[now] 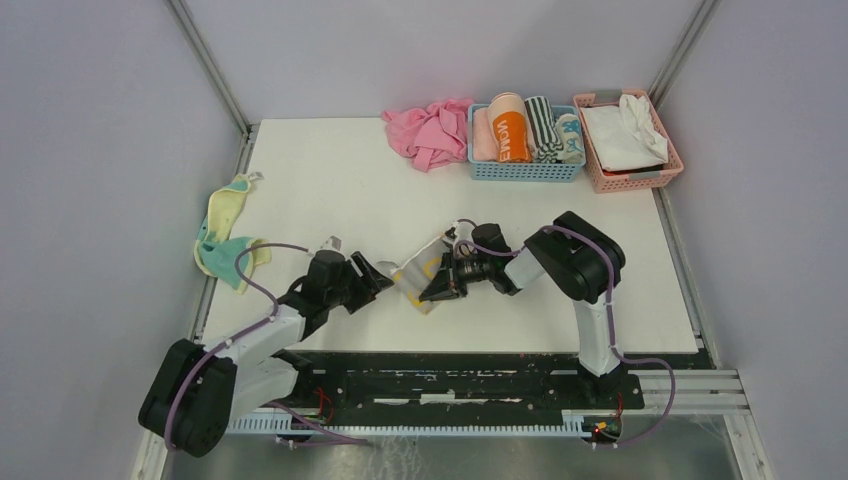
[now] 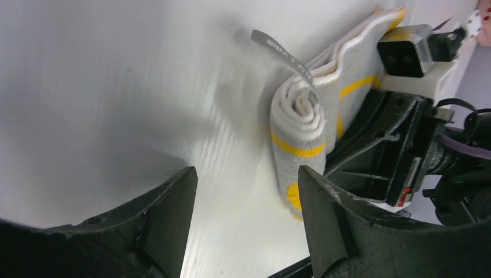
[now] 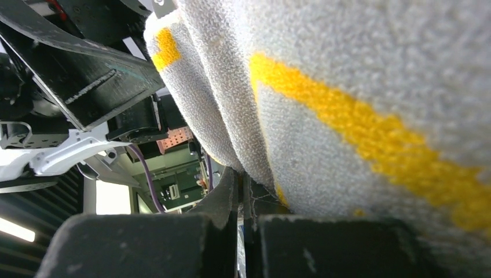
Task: Roll the towels
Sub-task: Roll the towel at the center of the board.
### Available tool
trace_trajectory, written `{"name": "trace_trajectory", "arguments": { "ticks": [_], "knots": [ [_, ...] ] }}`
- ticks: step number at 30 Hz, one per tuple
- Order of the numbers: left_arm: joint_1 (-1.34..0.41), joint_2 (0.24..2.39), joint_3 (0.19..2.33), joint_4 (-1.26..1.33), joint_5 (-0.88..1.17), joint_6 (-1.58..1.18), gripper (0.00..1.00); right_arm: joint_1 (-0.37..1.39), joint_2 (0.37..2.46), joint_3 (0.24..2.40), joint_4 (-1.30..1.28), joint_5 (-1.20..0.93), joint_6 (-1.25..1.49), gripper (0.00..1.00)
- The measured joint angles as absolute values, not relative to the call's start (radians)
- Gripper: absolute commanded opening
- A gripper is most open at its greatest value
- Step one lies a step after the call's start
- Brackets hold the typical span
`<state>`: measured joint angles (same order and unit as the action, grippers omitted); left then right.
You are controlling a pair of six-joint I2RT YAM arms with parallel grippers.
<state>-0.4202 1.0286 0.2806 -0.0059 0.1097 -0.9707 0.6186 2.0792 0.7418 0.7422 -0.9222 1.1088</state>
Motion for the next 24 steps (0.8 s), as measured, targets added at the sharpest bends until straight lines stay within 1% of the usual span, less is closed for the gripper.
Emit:
{"name": "trace_trajectory", "arguments": {
  "ticks": [6, 10, 14, 16, 18, 21, 24],
  "knots": [
    [-0.419, 1.187, 0.281, 0.223, 0.184, -0.982, 0.65, 0.616, 2.064, 0.754, 0.647, -0.918, 1.018, 0.0],
    [-0.424, 1.277, 0.292, 0.326, 0.213, -0.987, 0.57, 0.612, 2.029, 0.766, 0.53, -0.908, 0.953, 0.02],
    [-0.443, 1.359, 0.319, 0.381, 0.221, -0.988, 0.5, 0.612, 2.003, 0.777, 0.441, -0.896, 0.9, 0.09],
    [-0.464, 1.402, 0.341, 0.405, 0.22, -0.991, 0.48, 0.613, 1.986, 0.788, 0.387, -0.885, 0.866, 0.15],
    [-0.489, 1.446, 0.365, 0.423, 0.215, -0.998, 0.45, 0.622, 1.963, 0.8, 0.326, -0.862, 0.831, 0.2],
    [-0.518, 1.494, 0.397, 0.437, 0.206, -1.013, 0.4, 0.643, 1.91, 0.821, 0.214, -0.789, 0.767, 0.26],
    [-0.53, 1.518, 0.409, 0.446, 0.195, -1.029, 0.37, 0.672, 1.836, 0.84, 0.083, -0.68, 0.691, 0.33]
  ]
}}
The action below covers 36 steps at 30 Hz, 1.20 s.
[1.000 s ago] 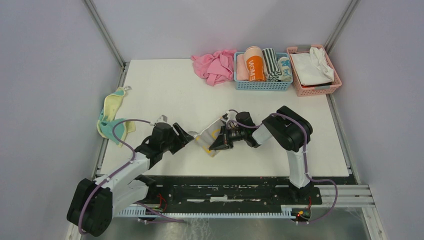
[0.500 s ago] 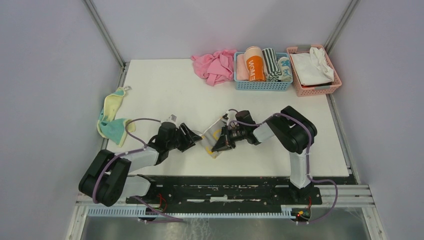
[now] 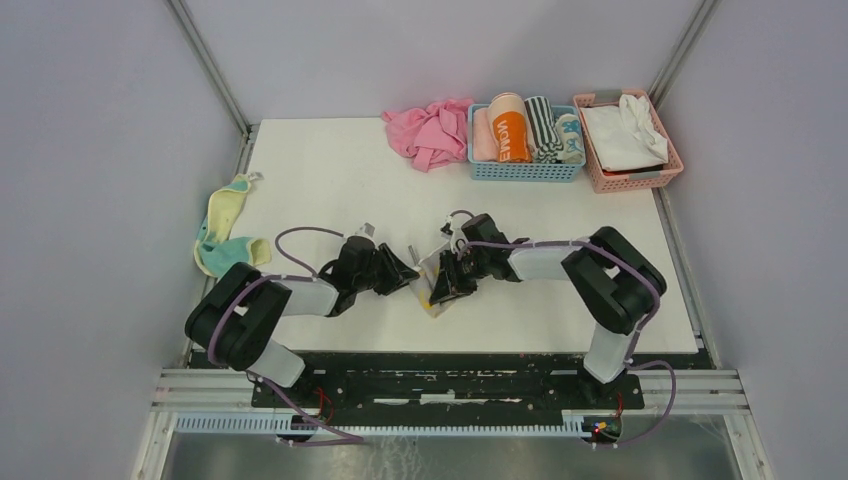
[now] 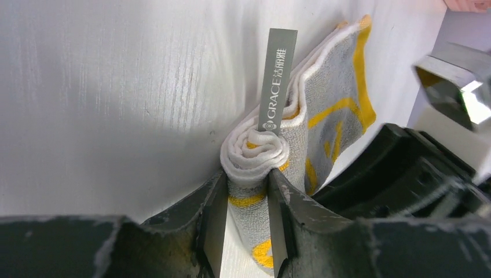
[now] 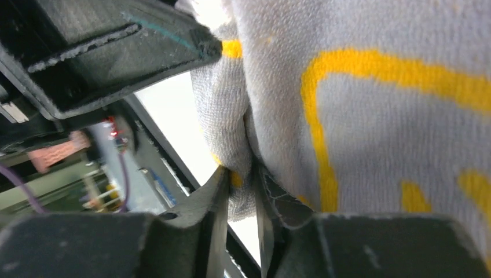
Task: Roll the towels
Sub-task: Roll the towel at the center of the board.
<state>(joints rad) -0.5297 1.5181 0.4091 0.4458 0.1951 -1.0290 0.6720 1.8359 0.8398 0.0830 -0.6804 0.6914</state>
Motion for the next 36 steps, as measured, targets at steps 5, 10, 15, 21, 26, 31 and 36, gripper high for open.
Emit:
{"name": "trace_trajectory", "arguments": {
  "ticks": [5, 10, 15, 21, 26, 31, 36],
  "knots": [
    [-0.541, 1.518, 0.412, 0.438, 0.167, -1.045, 0.36, 0.734, 1.673, 0.871, -0.139, -0.442, 0.564, 0.43],
    [-0.549, 1.515, 0.424, 0.413, 0.144, -1.053, 0.36, 0.894, 1.534, 0.951, -0.311, -0.162, 0.441, 0.47],
    [-0.559, 1.512, 0.433, 0.393, 0.123, -1.058, 0.36, 1.045, 1.533, 1.023, -0.347, 0.046, 0.358, 0.47],
    [-0.569, 1.509, 0.435, 0.387, 0.106, -1.059, 0.36, 1.14, 1.679, 1.124, -0.384, 0.233, 0.3, 0.45],
    [-0.57, 1.506, 0.439, 0.372, 0.107, -1.061, 0.36, 1.173, 1.789, 1.148, -0.403, 0.35, 0.288, 0.45],
    [-0.564, 1.505, 0.44, 0.367, 0.107, -1.067, 0.36, 1.188, 1.848, 1.154, -0.439, 0.439, 0.287, 0.45],
    [-0.565, 1.505, 0.441, 0.365, 0.106, -1.069, 0.36, 1.187, 1.871, 1.164, -0.45, 0.474, 0.29, 0.31]
  ]
}}
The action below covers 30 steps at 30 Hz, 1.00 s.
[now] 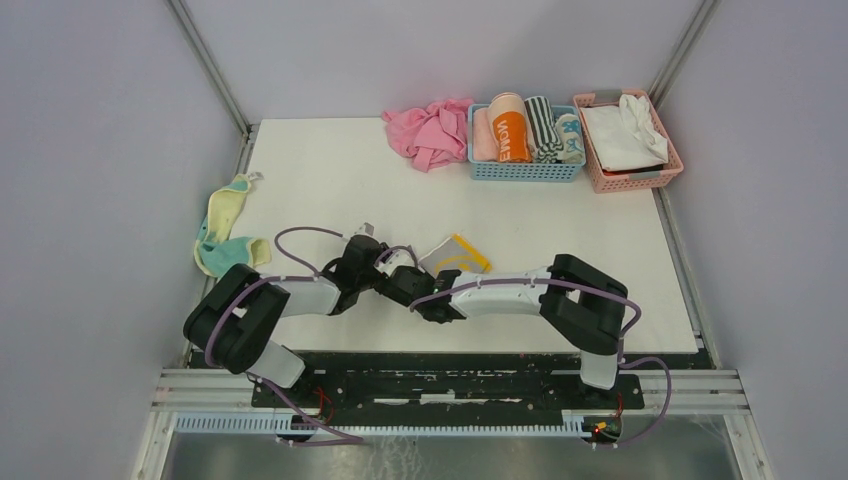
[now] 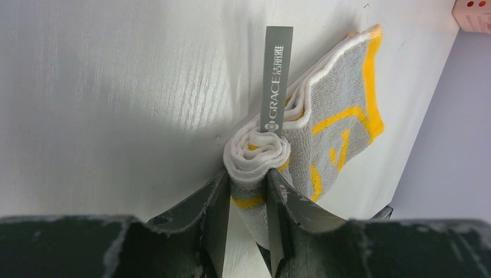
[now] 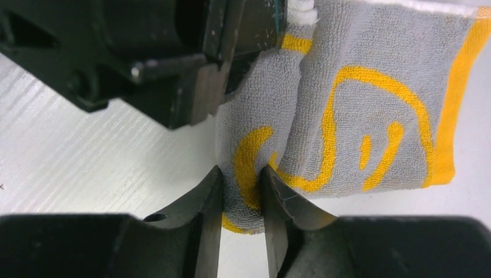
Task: Roll the towels
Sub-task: Roll the towel at the center of the board.
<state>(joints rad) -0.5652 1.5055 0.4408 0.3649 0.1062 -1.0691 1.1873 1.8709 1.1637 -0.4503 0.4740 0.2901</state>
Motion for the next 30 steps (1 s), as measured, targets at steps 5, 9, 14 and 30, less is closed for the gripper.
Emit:
{"name": "trace_trajectory", "arguments": {
  "ticks": [5, 9, 14, 30],
  "knots": [
    [-0.564, 1.498, 0.44, 0.354, 0.107, -1.07, 0.36, 1.187, 1.88, 1.181, -0.471, 0.456, 0.286, 0.13],
    [-0.557, 1.427, 0.397, 0.311, 0.104, -1.07, 0.4, 1.19, 1.879, 1.196, -0.478, 0.375, 0.252, 0.01],
    [-0.559, 1.227, 0.324, 0.159, 0.05, -1.076, 0.59, 1.176, 1.846, 1.176, -0.413, 0.131, 0.247, 0.0],
    [-0.561, 0.857, 0.294, -0.146, -0.023, -1.08, 0.77, 0.77, 1.893, 0.718, 0.559, -0.698, 0.897, 0.0]
  ]
}}
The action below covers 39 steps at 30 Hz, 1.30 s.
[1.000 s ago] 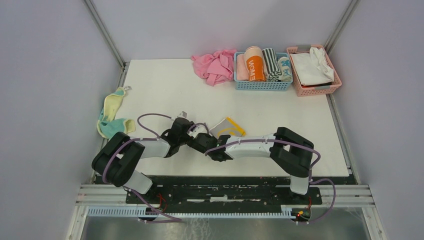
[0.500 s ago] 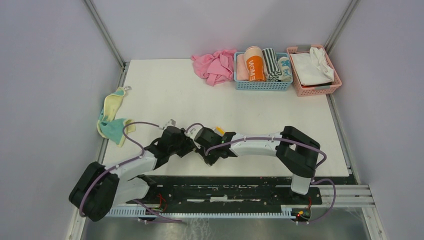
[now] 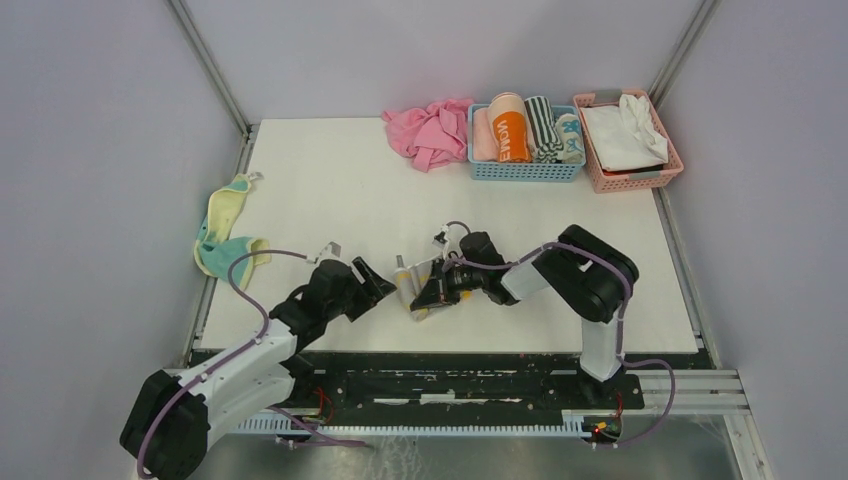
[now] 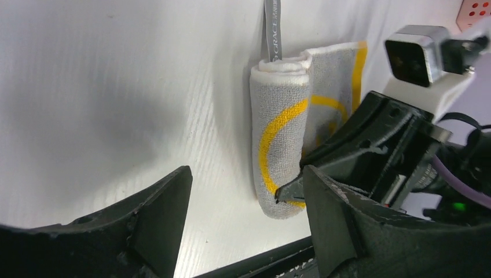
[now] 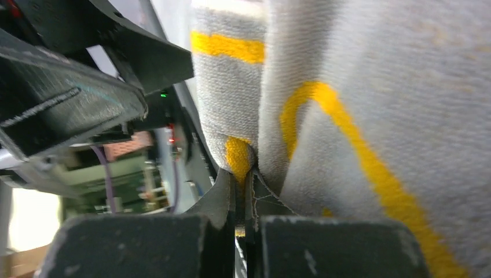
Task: Roll the towels
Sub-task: Roll the towel at the center of the board.
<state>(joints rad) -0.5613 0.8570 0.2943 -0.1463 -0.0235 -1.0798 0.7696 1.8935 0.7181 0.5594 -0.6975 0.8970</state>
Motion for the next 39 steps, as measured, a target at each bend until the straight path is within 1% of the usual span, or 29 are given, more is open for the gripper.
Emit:
{"name": "trace_trajectory", "arguments": {
  "ticks": [4, 7, 10, 14, 17, 20, 23, 25, 28, 34, 39],
  "knots": [
    [-0.557, 0.894, 0.281, -0.075, 0.011, -1.084, 0.76, 0.72, 2.018, 0.659, 0.855, -0.788, 1.107, 0.0],
    [-0.543, 0.959, 0.281, -0.007, 0.037, -1.084, 0.73, 0.694, 2.075, 0.632, 0.994, -0.82, 1.203, 0.0],
    [-0.517, 1.047, 0.281, 0.061, 0.065, -1.084, 0.7, 0.677, 2.087, 0.617, 1.043, -0.834, 1.235, 0.01],
    [-0.496, 1.166, 0.296, 0.16, 0.11, -1.084, 0.66, 0.67, 2.079, 0.617, 1.01, -0.838, 1.213, 0.01],
    [-0.492, 1.246, 0.32, 0.228, 0.138, -1.084, 0.63, 0.667, 2.056, 0.62, 0.941, -0.838, 1.174, 0.01],
    [-0.492, 1.32, 0.344, 0.287, 0.165, -1.084, 0.55, 0.664, 2.038, 0.633, 0.866, -0.838, 1.135, 0.05],
    [-0.492, 1.382, 0.359, 0.333, 0.191, -1.084, 0.5, 0.664, 2.019, 0.664, 0.766, -0.841, 1.089, 0.08],
    [-0.494, 1.41, 0.365, 0.356, 0.198, -1.084, 0.46, 0.664, 2.001, 0.688, 0.683, -0.839, 1.048, 0.12],
    [-0.509, 1.456, 0.377, 0.399, 0.205, -1.084, 0.41, 0.665, 1.959, 0.726, 0.532, -0.817, 0.967, 0.2],
    [-0.541, 1.506, 0.394, 0.444, 0.192, -1.088, 0.38, 0.681, 1.802, 0.783, 0.168, -0.672, 0.775, 0.32],
    [-0.555, 1.502, 0.396, 0.435, 0.16, -1.107, 0.38, 0.772, 1.651, 0.87, -0.134, -0.411, 0.617, 0.41]
  ]
}}
